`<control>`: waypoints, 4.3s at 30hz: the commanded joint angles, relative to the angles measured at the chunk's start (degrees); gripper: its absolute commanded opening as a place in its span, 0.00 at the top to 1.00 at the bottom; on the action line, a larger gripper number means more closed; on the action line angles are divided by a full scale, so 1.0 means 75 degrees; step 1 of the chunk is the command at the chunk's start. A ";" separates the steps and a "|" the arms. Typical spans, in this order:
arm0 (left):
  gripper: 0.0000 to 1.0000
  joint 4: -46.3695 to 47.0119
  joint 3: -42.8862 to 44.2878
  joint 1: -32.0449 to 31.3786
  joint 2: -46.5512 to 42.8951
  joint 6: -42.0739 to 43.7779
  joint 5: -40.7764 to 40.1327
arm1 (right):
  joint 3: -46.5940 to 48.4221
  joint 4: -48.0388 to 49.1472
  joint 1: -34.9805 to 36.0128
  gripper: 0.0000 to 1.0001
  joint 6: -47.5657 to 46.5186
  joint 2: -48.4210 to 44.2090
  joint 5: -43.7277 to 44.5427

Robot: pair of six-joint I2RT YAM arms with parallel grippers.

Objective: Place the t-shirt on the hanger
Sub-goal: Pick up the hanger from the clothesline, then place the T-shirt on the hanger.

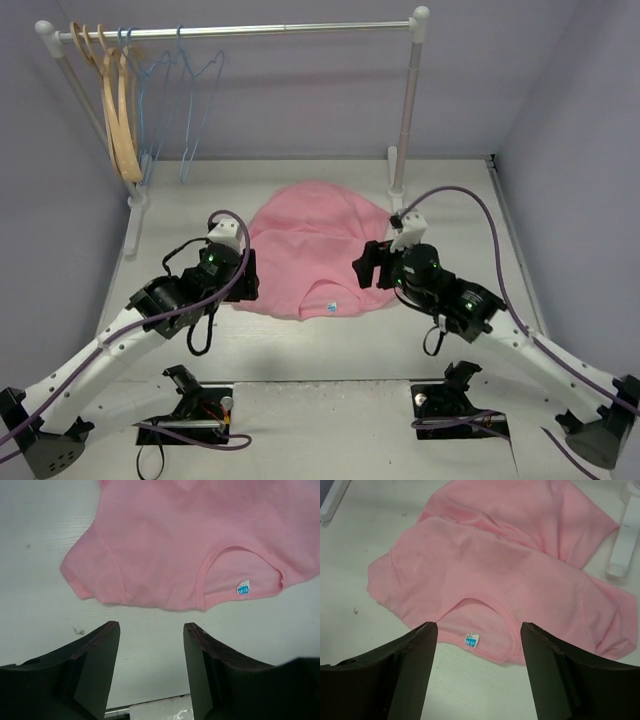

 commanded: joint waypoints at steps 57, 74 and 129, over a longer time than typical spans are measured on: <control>0.68 -0.0011 0.8712 0.4644 0.6219 0.3925 0.0767 | -0.0098 0.0881 0.0032 0.28 -0.0908 0.0080 -0.1403; 1.00 0.0762 0.8618 0.4632 0.5821 0.4265 0.1305 | -0.0110 0.0904 0.0043 0.28 -0.0908 0.0185 -0.1438; 1.00 0.0236 -0.0522 -0.1708 0.0149 0.1383 0.0310 | -0.0872 0.1326 -0.0789 0.62 0.0768 0.4404 -0.0664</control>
